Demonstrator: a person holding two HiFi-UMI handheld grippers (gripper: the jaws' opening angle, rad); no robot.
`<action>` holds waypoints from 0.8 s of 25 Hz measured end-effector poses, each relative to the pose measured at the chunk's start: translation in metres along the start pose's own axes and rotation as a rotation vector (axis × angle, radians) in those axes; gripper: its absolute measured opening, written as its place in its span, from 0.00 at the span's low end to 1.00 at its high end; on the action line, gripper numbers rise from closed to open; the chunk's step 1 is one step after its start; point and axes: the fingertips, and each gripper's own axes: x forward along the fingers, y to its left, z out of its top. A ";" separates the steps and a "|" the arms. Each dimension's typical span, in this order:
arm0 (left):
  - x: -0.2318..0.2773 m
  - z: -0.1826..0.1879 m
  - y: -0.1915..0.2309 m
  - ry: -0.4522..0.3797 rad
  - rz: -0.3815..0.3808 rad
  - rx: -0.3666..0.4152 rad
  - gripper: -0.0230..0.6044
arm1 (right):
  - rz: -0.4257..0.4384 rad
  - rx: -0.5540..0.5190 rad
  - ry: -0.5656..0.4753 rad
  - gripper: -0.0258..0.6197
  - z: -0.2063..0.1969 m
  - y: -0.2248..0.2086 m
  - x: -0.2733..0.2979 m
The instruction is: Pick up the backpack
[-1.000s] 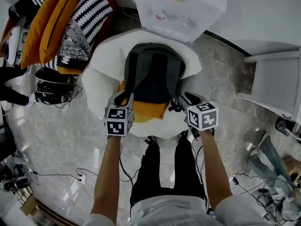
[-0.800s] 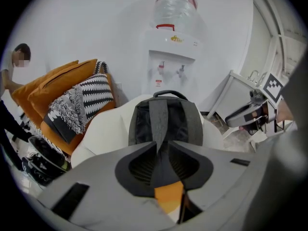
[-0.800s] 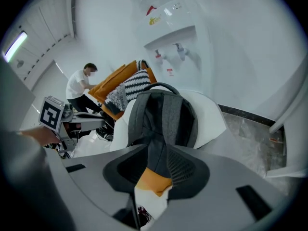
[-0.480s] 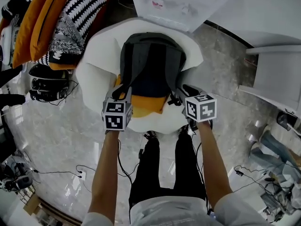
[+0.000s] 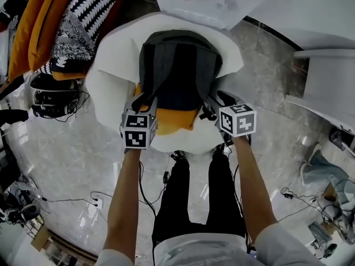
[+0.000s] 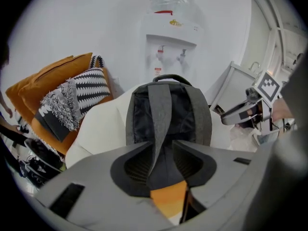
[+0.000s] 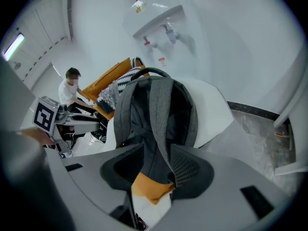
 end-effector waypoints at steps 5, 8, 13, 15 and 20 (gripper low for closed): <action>0.010 -0.008 -0.001 0.018 0.002 0.058 0.32 | 0.011 -0.001 0.016 0.28 -0.008 -0.007 0.016; 0.014 -0.014 -0.001 0.022 0.000 0.056 0.33 | 0.020 -0.004 0.024 0.28 -0.011 -0.007 0.025; 0.026 -0.020 0.000 0.027 -0.006 0.056 0.33 | 0.023 -0.008 0.015 0.30 -0.013 -0.011 0.038; 0.030 -0.025 -0.001 0.031 -0.014 0.058 0.33 | 0.019 -0.017 0.012 0.30 -0.015 -0.014 0.041; 0.038 -0.034 -0.003 0.029 -0.027 0.052 0.33 | 0.034 -0.019 0.012 0.32 -0.022 -0.016 0.049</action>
